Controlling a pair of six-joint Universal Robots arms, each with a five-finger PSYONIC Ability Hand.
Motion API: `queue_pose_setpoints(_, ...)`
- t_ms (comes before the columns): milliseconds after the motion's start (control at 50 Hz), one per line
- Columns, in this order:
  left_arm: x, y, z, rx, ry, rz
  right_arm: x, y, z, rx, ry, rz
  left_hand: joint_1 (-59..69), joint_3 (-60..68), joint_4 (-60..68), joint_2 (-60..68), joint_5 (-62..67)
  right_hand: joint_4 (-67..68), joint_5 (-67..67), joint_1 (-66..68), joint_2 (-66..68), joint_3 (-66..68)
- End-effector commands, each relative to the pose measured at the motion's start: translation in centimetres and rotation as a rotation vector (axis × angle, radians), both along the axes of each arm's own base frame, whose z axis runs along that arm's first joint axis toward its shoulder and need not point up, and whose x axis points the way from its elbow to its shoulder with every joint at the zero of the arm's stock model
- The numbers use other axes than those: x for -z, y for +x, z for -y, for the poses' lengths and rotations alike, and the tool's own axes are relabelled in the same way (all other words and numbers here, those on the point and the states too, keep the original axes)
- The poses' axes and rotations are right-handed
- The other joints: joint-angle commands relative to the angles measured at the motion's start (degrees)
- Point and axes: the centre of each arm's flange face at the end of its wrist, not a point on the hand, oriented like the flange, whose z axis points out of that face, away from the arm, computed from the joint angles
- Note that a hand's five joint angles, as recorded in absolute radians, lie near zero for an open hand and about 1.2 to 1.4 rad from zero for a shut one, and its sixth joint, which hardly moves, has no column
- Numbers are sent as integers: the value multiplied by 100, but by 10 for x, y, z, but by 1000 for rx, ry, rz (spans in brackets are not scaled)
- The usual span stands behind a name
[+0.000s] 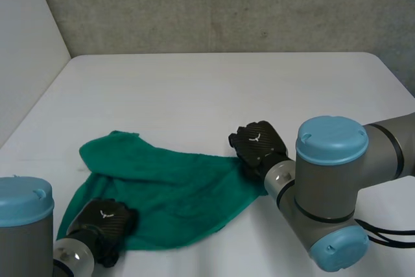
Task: Fold the towel.
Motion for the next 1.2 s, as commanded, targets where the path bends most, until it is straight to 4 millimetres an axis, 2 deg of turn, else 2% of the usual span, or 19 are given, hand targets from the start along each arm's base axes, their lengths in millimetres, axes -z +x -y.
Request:
queue_pose_setpoints(20, -12, -6, 15, 2, -92, -30, -15, -13, 18, 62, -35, 15, 3423, 2300, 2290, 2291, 2319, 1171, 1357, 2488, 1280, 1251)
queue_pose_setpoints(60, -30, -9, 21, 4, -164, -56, -21, -16, 20, 69, -48, 20, 3423, 2300, 2290, 2291, 2319, 1171, 1357, 2488, 1280, 1251)
queue_pose_setpoints(80, -30, -9, 21, 4, -164, -56, -28, -19, 22, 78, -61, 21, 3423, 2300, 2290, 2291, 2319, 1171, 1357, 2488, 1280, 1251)
queue_pose_setpoints(140, -77, -9, 25, -8, -338, -143, -39, -28, 25, 94, -56, 9, 3423, 2300, 2290, 2291, 2319, 1171, 1357, 2488, 1280, 1251)
queue_pose_setpoints(180, -95, -9, 25, -6, -400, -179, -44, -33, 25, 96, -44, -13, 3423, 2300, 2290, 2291, 2319, 1171, 1357, 2488, 1280, 1251)
queue_pose_setpoints(320, -123, -7, 22, -9, -492, -227, -77, -53, 1, 38, 44, -289, 3423, 2300, 2290, 2291, 2319, 1171, 1357, 2488, 1280, 1251)
queue_pose_setpoints(420, -133, -5, 30, -31, -530, -240, -102, -74, 3, 73, 9, -392, 3423, 2300, 2290, 2291, 2319, 1171, 1357, 2488, 1280, 1251)
queue_pose_setpoints(520, -133, -1, 41, -54, -535, -237, -128, -77, 5, 82, -85, -382, 3423, 2300, 2290, 2291, 2319, 1171, 1357, 2488, 1280, 1251)
queue_pose_setpoints(580, -128, -4, 48, -40, -523, -247, -131, -74, 7, 84, -98, -352, 3423, 2300, 2290, 2291, 2319, 1171, 1357, 2488, 1280, 1251)
queue_pose_setpoints(680, -101, -19, 77, -27, -483, -246, -104, -44, 43, 90, -86, -155, 3423, 2300, 2290, 2291, 2319, 1171, 1357, 2488, 1280, 1251)
queue_pose_setpoints(800, -89, -28, 109, -60, -507, -239, -69, -24, 71, 113, -42, -15, 3423, 2300, 2290, 2291, 2319, 1171, 1357, 2488, 1280, 1251)
queue_pose_setpoints(820, -87, -28, 114, -73, -507, -234, -67, -23, 74, 124, -37, -2, 3423, 2300, 2290, 2291, 2319, 411, 596, 1728, 520, 491)
queue_pose_setpoints(840, -86, -27, 121, -96, -512, -228, -65, -23, 79, 144, -28, 20, 3423, 2300, 2290, 2291, 2319, -1912, -1726, -595, -1803, -1831)
queue_pose_setpoints(860, -85, -27, 124, -107, -512, -224, -65, -23, 80, 152, -23, 30, 3423, 2300, 2290, 2291, 2319, -2951, -2765, -1634, -2842, -2871)
queue_pose_setpoints(900, -84, -24, 128, -130, -511, -216, -64, -26, 82, 170, 4, 51, 3423, 2300, 2290, 2291, 2319, -4017, -3831, -2700, -3908, -3937)
queue_pose_setpoints(940, -82, -19, 131, -154, -506, -204, -65, -28, 79, 172, 23, 58, 3423, 2300, 2290, 2291, 2319, -4255, -4070, -2938, -4146, -4175)
queue_pose_setpoints(1000, -75, -13, 131, -170, -486, -191, -69, -40, 73, 198, 73, 50, 3423, 2300, 2290, 2291, 2319, -4307, -4121, -2990, -4198, -4227)
queue_pose_setpoints(1080, -69, -12, 126, -164, -462, -183, -72, -71, 63, 244, 185, 5, 3423, 2300, 2290, 2291, 2319, -4340, -4155, -3023, -4231, -4260)
queue_pose_setpoints(1200, -67, -12, 121, -160, -452, -179, -55, -81, 40, 164, 364, -21, 3423, 2300, 2290, 2291, 2319, -4475, -4289, -3158, -4366, -4395)
